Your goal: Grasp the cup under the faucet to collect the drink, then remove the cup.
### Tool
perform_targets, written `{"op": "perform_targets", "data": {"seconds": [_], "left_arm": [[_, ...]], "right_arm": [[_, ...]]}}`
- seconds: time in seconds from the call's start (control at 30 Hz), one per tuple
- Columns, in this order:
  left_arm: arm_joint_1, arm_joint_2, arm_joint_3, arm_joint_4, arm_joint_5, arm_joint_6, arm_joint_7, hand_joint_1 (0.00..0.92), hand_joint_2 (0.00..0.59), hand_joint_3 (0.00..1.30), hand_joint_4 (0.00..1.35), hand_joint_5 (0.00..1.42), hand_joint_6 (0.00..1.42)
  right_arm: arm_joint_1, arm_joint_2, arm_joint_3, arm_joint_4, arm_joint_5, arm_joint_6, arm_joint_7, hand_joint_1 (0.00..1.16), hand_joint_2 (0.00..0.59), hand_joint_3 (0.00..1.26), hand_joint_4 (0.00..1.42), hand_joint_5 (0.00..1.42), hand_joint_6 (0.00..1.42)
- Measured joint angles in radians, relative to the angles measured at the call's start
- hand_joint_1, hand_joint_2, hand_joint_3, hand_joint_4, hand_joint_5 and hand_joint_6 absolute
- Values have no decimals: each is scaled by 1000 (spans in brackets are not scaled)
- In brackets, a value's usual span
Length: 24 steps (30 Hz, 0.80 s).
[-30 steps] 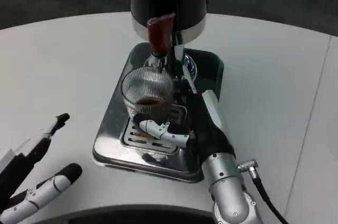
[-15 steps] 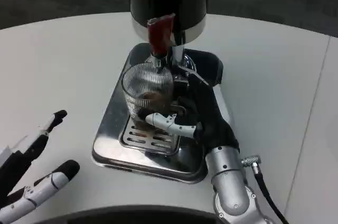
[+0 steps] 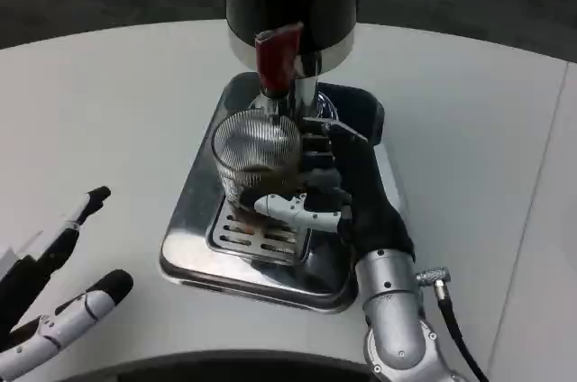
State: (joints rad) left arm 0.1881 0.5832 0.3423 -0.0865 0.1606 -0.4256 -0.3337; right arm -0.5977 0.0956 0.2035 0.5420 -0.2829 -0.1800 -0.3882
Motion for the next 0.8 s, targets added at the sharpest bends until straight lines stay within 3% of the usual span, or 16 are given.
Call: {"op": "perform_targets", "data": {"seconds": [0.3, 0.8], "left_arm": [[-5, 0, -1, 0, 0, 4, 0, 0, 224, 0, 0, 0, 0], [-24, 0, -5, 0, -1, 6, 0, 0, 224, 0, 0, 0, 0]], "right_arm": [[0, 0, 2, -7, 0, 0, -40, 1106, 146, 691, 835, 853, 1032], [57, 4, 14, -124, 9, 14, -13, 1109, 130, 719, 878, 916, 1141]]}}
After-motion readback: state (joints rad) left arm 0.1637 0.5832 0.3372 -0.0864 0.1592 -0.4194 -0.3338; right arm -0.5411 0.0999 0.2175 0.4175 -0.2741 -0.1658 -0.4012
